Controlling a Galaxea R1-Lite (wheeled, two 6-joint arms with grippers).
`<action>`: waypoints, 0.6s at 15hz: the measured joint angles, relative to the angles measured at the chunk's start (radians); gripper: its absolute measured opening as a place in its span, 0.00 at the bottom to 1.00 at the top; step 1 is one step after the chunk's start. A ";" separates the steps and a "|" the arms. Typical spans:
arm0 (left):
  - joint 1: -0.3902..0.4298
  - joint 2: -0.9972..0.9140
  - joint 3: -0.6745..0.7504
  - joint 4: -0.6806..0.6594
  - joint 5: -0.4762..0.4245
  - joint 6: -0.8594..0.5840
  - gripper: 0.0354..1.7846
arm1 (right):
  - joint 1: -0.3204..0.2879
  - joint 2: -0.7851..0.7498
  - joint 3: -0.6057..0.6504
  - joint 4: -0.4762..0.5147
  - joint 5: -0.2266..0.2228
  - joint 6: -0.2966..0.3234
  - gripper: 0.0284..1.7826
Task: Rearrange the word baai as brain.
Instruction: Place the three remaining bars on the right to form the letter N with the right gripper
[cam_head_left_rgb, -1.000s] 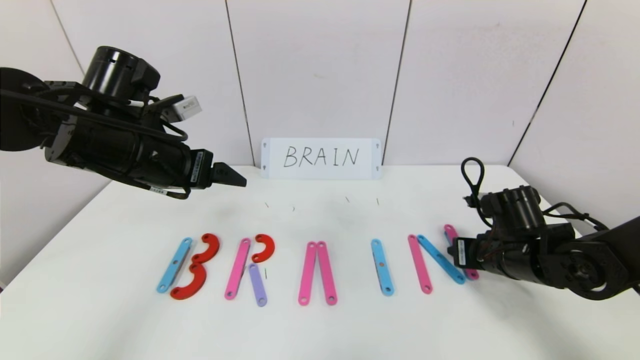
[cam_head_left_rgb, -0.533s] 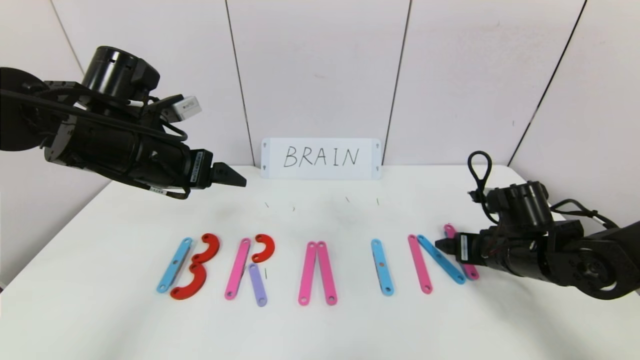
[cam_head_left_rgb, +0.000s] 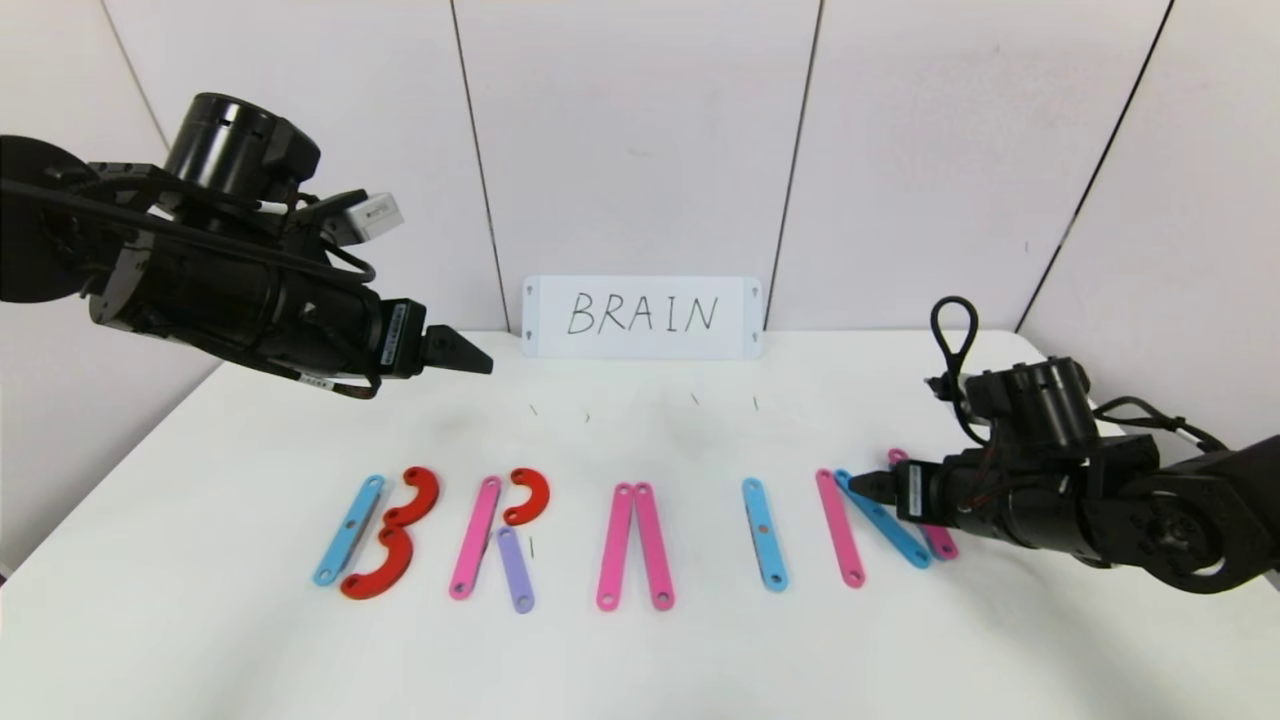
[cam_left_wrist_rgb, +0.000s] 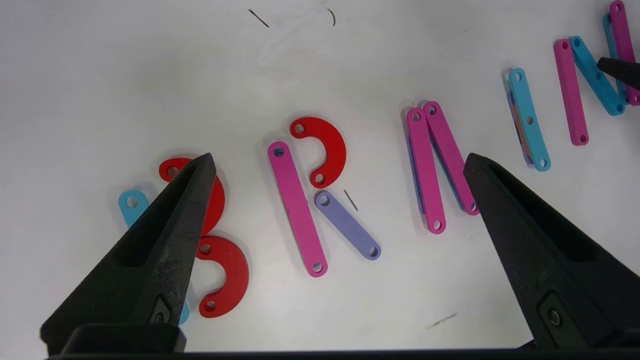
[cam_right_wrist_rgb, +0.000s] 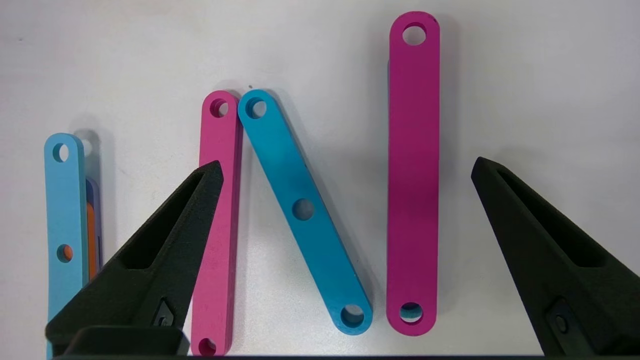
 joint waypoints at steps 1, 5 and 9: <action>0.000 0.000 0.000 0.000 0.000 0.000 0.97 | 0.002 0.001 0.000 0.000 0.001 0.000 0.98; 0.000 0.000 -0.001 0.000 0.000 0.000 0.97 | 0.009 0.004 0.000 0.000 0.045 0.024 0.98; 0.000 0.000 -0.001 -0.001 0.000 0.000 0.97 | 0.019 0.000 0.002 0.004 0.049 0.030 0.98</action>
